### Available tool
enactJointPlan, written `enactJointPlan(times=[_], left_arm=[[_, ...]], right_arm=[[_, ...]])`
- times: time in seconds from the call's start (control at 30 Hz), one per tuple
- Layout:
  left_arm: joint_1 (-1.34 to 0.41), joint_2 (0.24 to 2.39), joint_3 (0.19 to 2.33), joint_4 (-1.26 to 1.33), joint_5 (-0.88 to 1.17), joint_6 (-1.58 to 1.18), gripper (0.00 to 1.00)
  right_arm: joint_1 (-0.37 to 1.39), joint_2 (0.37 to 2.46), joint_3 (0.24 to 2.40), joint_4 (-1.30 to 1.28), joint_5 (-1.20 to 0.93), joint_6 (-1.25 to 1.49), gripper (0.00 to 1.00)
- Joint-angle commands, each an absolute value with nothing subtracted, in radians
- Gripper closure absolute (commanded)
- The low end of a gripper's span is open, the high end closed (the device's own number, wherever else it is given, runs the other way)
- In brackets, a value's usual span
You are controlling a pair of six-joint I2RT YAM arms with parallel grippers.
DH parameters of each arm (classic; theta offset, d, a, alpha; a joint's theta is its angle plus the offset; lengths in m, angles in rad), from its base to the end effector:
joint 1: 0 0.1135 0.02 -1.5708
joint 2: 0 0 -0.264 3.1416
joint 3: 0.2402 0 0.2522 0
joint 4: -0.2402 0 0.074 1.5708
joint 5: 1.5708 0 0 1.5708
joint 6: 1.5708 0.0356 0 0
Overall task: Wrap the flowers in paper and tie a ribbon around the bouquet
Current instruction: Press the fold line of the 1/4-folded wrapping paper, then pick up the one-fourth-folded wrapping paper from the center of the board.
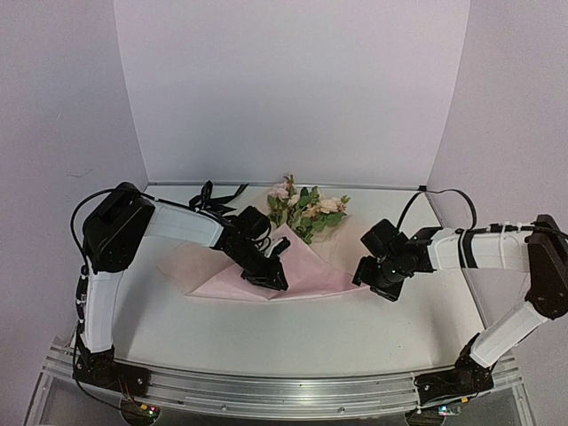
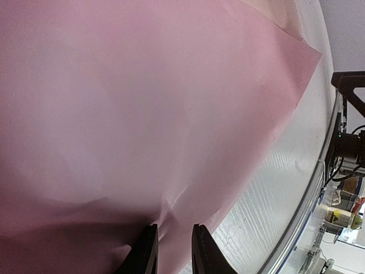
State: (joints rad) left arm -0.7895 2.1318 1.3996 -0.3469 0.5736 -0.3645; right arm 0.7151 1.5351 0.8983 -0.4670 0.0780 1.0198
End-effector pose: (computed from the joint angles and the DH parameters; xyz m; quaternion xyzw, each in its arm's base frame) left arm 0.2904 -0.3202 0.1263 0.2635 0.8949 -0.3573 0.0460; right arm 0.2227 0.1897 0.1821 0.1565 0.9595 0.1518 0.1785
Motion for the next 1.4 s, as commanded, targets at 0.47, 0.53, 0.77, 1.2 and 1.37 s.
enactJointPlan(times=[0.47, 0.53, 0.77, 1.2, 1.37], left_arm=[[-0.793, 2.129, 1.474, -0.374, 0.557, -0.325, 0.78], [-0.794, 2.131, 1.479, -0.374, 0.558, -0.327, 0.78], [-0.801, 2.139, 1.500, -0.374, 0.567, -0.324, 0.78], [-0.871, 2.127, 1.547, -0.365, 0.658, -0.300, 0.77], [-0.912, 2.166, 1.577, -0.366, 0.698, -0.262, 0.77]], right_arm=[[0.670, 1.538, 0.612, 0.084, 0.106, 1.285, 0.37], [0.663, 1.546, 0.586, 0.125, 0.109, 1.310, 0.41], [0.657, 1.548, 0.517, 0.185, 0.132, 1.353, 0.63], [0.658, 1.514, 0.443, 0.313, 0.195, 1.337, 1.00], [0.659, 1.478, 0.426, 0.324, 0.216, 1.317, 1.00]])
